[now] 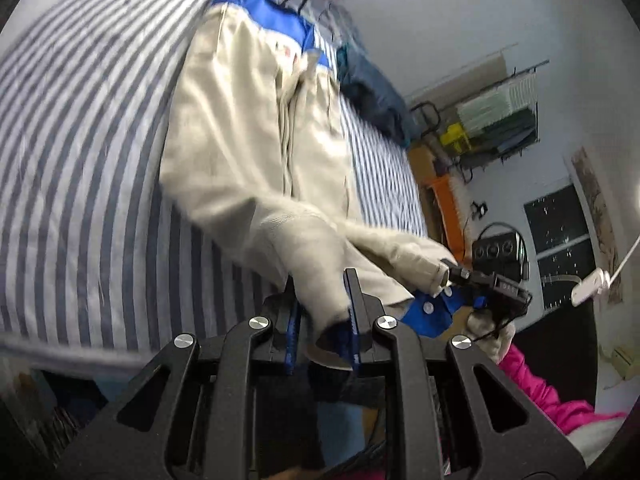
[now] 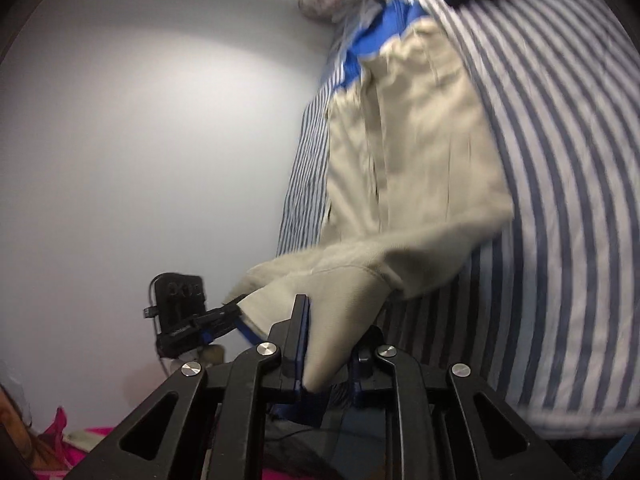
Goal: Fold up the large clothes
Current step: 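Lift the hem with both tools and fold it toward the blue collar, then press the folded hem flat with both tools and open them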
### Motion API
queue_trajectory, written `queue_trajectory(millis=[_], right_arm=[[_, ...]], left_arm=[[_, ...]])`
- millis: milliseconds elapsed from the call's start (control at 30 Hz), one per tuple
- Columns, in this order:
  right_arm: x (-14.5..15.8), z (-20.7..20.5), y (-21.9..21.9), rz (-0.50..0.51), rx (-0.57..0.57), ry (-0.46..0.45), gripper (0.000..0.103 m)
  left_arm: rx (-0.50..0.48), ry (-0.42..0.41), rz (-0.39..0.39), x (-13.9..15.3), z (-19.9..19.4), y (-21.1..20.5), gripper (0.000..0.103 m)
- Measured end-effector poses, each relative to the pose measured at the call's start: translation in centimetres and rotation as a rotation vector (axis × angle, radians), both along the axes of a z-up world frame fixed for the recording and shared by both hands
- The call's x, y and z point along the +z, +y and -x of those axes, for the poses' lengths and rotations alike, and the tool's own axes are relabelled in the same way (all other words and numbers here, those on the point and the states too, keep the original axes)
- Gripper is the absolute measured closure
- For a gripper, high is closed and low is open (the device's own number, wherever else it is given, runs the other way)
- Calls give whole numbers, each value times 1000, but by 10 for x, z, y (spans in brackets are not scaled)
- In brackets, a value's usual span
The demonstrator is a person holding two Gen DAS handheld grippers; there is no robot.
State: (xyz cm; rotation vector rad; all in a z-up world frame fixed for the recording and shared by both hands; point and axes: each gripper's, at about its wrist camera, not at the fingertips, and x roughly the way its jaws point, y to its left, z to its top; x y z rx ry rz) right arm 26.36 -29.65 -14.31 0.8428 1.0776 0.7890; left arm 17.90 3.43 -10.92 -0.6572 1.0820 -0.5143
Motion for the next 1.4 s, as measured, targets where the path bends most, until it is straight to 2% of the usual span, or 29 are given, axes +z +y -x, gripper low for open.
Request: queue_trajectory(millis=[200,400,467,600,733,867,900,967,1000,1033,1067,1100,1200,1267,1333,1400], right_arm=[[13,-51,17,124,-44,-27,88],[-4,-104,35,221,-76,8,88],[-11,-118,41,251,-77,27,88],[-28,-138,45,281,-85,62,88],[-46,-151,47,265,-104,107,88],[-54,-158,45,238,-100,139,83],[-55,-158,43,220,-100,149,82],[-56,-160,38,176,-103,167,69],[-54,-160,34,156,-108,170,63],[-52,-161,30,141,-119,166,46],[-47,-161,24,132,-139,156,30],[-41,-160,17,121,-162,140,27],[-26,-158,3,90,-172,92,29],[-16,-154,0,141,-150,40,32],[-11,-145,3,260,-106,-30,33],[-19,-135,5,321,-53,-36,34]], left_arm=[[54,-8,-24,5,-58,5,86],[124,26,-63,-11,-108,3,86],[159,63,-42,-24,-122,7,86],[193,113,-28,-45,-141,13,86],[187,107,-89,-52,-156,9,85],[200,119,-98,-58,-163,9,83],[202,119,-99,-59,-165,10,82],[207,117,-94,-58,-169,12,77],[212,114,-88,-56,-169,13,70],[225,105,-81,-53,-169,16,58],[236,97,-75,-50,-169,19,52],[253,88,-68,-46,-169,23,43],[296,41,-85,-31,-168,36,40],[287,17,-108,-28,-166,42,40],[270,26,-132,-36,-163,48,40],[228,58,-129,-51,-158,50,40]])
